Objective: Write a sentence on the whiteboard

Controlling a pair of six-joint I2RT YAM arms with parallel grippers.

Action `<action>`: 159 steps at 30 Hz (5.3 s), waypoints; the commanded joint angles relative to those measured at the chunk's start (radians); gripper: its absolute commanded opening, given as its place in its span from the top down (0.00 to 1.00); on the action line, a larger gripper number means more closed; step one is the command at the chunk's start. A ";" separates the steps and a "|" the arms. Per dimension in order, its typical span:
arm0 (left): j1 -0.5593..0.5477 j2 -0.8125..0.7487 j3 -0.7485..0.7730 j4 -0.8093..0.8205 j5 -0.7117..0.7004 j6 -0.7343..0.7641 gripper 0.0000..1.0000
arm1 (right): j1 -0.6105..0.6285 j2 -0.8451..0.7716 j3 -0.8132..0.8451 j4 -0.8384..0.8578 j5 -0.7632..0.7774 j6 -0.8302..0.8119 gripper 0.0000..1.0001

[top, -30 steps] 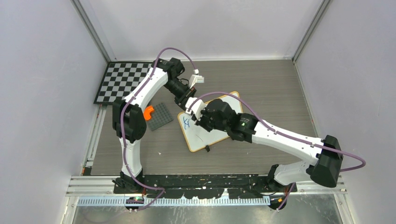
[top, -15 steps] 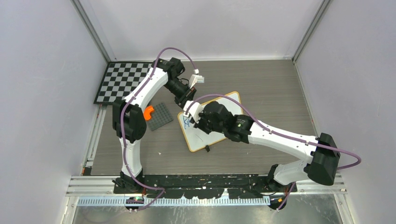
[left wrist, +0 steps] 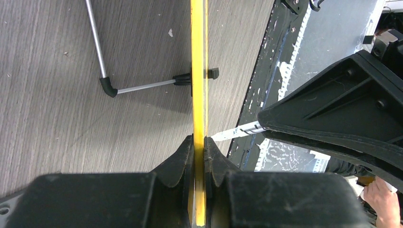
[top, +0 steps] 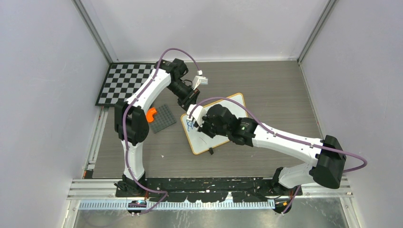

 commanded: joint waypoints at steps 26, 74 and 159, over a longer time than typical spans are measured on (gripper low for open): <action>-0.061 0.041 -0.035 -0.015 -0.041 0.033 1.00 | -0.038 -0.032 0.054 0.063 0.068 0.010 1.00; -0.062 0.042 -0.029 -0.020 -0.037 0.031 1.00 | -0.056 -0.067 0.020 0.024 0.062 0.011 1.00; -0.063 0.042 -0.048 -0.014 -0.036 0.038 1.00 | -0.095 -0.077 -0.002 -0.091 -0.028 0.024 1.00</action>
